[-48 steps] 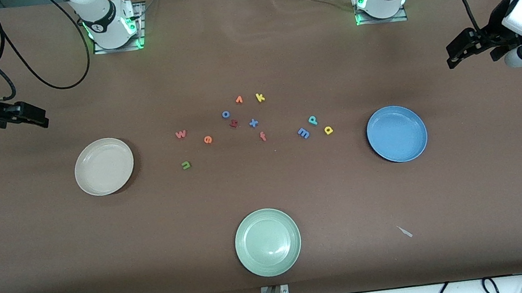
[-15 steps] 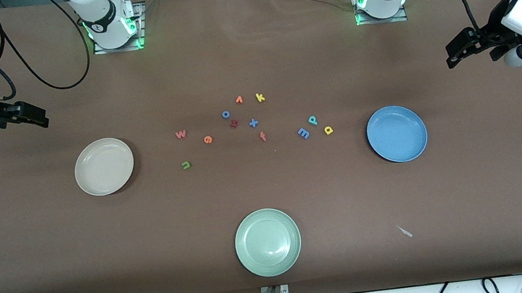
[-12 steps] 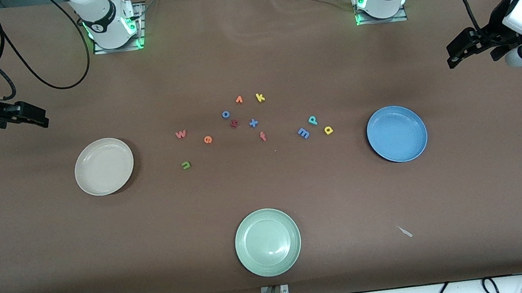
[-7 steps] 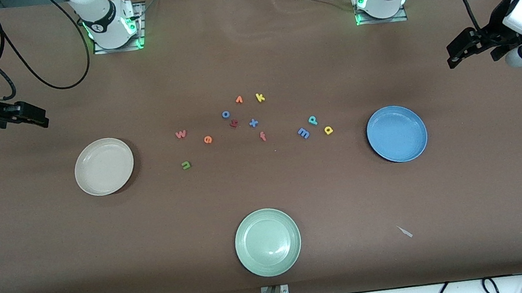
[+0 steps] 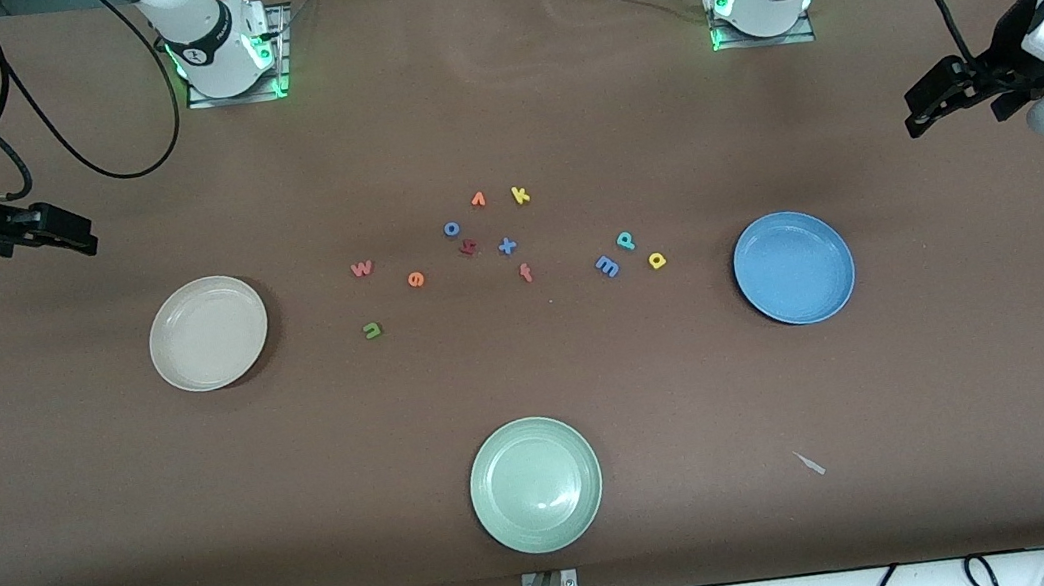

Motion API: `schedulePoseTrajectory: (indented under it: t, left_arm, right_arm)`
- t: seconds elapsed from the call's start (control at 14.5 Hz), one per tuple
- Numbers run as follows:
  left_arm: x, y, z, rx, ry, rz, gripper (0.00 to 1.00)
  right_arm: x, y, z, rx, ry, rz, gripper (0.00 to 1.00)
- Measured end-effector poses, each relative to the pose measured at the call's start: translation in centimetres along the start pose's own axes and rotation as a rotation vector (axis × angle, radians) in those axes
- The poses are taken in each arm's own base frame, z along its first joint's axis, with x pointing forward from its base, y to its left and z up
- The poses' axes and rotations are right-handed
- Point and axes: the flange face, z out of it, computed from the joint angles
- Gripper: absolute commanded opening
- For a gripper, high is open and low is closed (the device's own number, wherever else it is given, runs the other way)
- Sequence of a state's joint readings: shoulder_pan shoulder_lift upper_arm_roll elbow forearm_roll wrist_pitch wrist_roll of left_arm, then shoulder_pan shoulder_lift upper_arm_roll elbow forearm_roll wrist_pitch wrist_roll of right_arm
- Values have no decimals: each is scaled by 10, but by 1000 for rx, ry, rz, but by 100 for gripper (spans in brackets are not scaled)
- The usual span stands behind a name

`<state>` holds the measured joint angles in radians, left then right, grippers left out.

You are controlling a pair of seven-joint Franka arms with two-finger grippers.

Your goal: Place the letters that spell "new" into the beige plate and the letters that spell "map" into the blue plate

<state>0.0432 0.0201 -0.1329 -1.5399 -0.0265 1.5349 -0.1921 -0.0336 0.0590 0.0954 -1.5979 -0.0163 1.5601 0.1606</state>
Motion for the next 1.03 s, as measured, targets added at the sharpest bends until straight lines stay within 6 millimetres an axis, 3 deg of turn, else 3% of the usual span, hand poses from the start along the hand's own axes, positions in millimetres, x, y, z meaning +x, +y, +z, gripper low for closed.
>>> schedulePoseTrajectory:
  t: [1.03]
  left_arm:
    - [0, 8, 4, 1, -9, 15, 100]
  right_arm:
    - [1, -2, -1, 2, 11, -15, 100]
